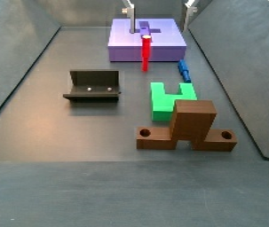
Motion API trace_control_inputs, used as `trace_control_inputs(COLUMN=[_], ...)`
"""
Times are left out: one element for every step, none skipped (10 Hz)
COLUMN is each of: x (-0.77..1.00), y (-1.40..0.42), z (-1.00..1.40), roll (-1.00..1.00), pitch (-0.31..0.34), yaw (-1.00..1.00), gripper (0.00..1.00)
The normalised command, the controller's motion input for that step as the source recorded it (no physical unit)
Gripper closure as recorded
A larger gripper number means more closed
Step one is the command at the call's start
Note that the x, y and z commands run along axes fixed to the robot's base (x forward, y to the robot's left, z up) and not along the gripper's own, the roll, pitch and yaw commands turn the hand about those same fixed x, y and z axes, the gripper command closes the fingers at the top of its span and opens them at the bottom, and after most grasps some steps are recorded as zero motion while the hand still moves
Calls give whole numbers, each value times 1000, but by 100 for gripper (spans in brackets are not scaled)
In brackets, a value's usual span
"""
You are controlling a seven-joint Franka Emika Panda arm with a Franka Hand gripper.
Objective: Pick up the green object. Move up. Place the green object on the fixture. Regrasp the green object. Move to above the board. Insert the green object.
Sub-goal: Pick up the green object.
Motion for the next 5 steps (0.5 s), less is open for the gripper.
trace_control_inputs(x=[0, 0, 203, 171, 37], y=[0, -23, -371, -300, -317], z=[-63, 0, -263, -1000, -1000], roll=[-14, 0, 16, 0, 20], pitch=[0, 0, 0, -114, -76], yaw=[0, 0, -86, -280, -197], gripper=[0, 0, 0, 0, 0])
